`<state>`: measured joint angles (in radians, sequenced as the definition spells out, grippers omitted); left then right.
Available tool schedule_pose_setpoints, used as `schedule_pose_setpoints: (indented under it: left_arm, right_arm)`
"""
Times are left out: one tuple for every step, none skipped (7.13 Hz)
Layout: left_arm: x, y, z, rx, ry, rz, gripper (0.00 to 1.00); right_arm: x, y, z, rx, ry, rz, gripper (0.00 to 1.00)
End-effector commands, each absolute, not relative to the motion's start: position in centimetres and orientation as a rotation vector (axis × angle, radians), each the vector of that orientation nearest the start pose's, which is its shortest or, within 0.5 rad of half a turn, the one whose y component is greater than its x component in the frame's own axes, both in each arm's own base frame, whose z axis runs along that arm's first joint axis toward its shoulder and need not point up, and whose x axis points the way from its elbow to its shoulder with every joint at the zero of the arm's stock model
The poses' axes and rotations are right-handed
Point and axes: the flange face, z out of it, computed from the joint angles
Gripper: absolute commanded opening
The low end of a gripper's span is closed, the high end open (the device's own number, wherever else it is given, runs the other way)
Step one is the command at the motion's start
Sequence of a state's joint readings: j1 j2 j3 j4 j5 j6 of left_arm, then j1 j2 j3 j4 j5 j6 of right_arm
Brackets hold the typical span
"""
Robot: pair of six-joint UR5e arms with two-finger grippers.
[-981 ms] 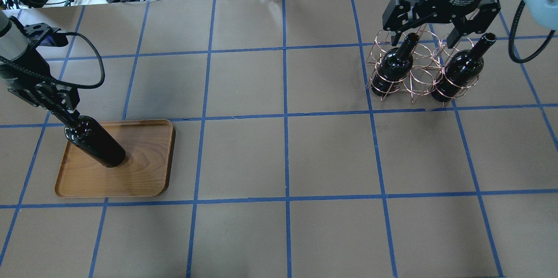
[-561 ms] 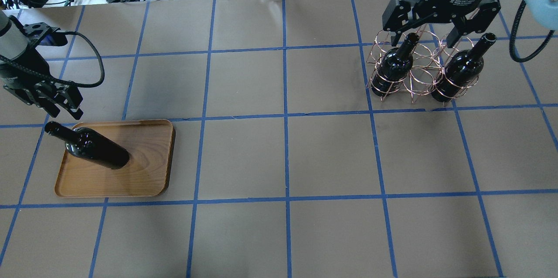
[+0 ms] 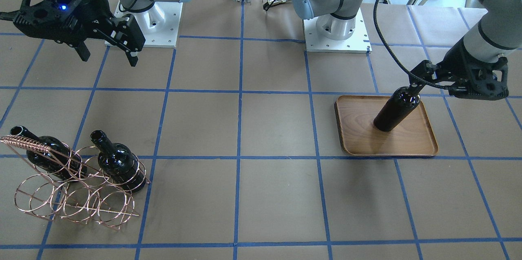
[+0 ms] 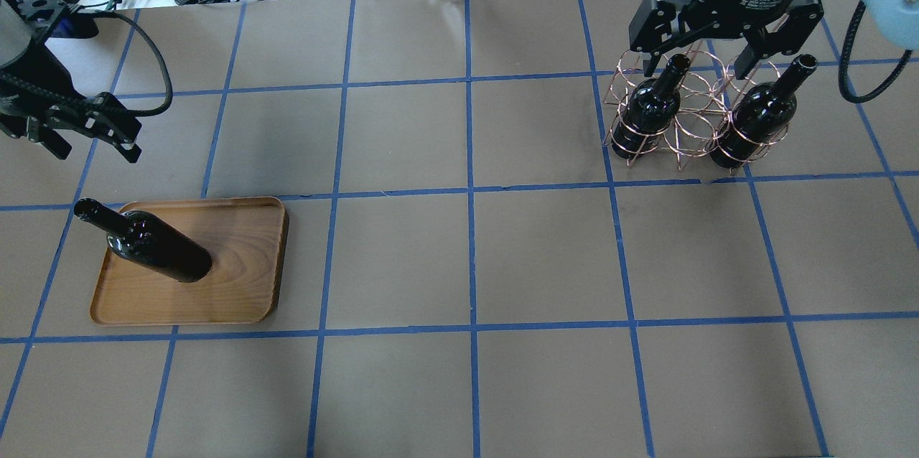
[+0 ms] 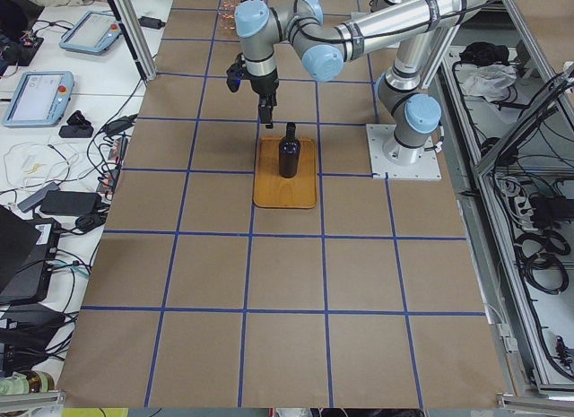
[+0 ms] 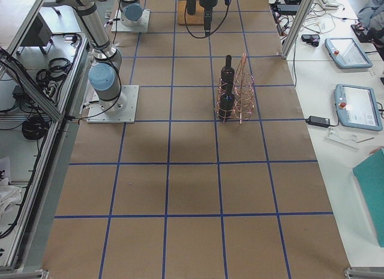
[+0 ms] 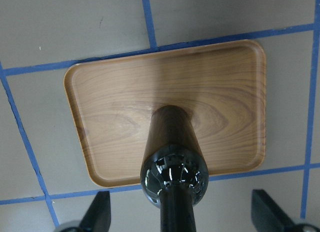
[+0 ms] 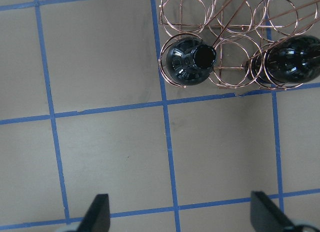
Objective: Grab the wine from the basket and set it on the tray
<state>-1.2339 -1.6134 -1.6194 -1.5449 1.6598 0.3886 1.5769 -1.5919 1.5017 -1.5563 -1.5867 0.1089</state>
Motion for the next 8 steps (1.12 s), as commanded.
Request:
schedule_pose_setpoints:
  left_arm:
    - [-4.7, -51.3, 49.4, -0.024, 3.071, -0.007, 1.0]
    - [-9.4, -50.3, 50.1, -0.004, 3.074, -0.038, 1.0]
    - [-12.5, -49.4, 50.4, 0.044, 3.115, -0.056, 1.0]
    - [-13.8, -48.8, 50.8, 0.073, 3.122, -0.071, 1.0]
    - [-15.3, -47.9, 51.5, 0.114, 3.149, -0.092, 1.0]
    - [-16.3, -47.3, 51.8, 0.139, 3.183, -0.102, 1.0]
    - [-16.3, -47.0, 51.7, 0.146, 3.182, -0.097, 1.0]
    - [-16.3, -46.8, 51.6, 0.151, 3.18, -0.09, 1.0]
  right_arm:
    - [13.4, -48.8, 53.0, 0.161, 3.149, -0.118, 1.0]
    - [13.4, -48.8, 53.0, 0.163, 3.149, -0.12, 1.0]
    - [13.5, -48.8, 53.0, 0.163, 3.148, -0.12, 1.0]
    - [13.5, -48.8, 53.1, 0.163, 3.148, -0.12, 1.0]
    - [13.5, -48.8, 53.0, 0.158, 3.148, -0.117, 1.0]
    - [13.4, -48.8, 53.0, 0.161, 3.149, -0.118, 1.0]
    - [13.4, -48.7, 53.0, 0.161, 3.149, -0.118, 1.0]
    - [13.4, -48.7, 53.1, 0.161, 3.151, -0.118, 1.0]
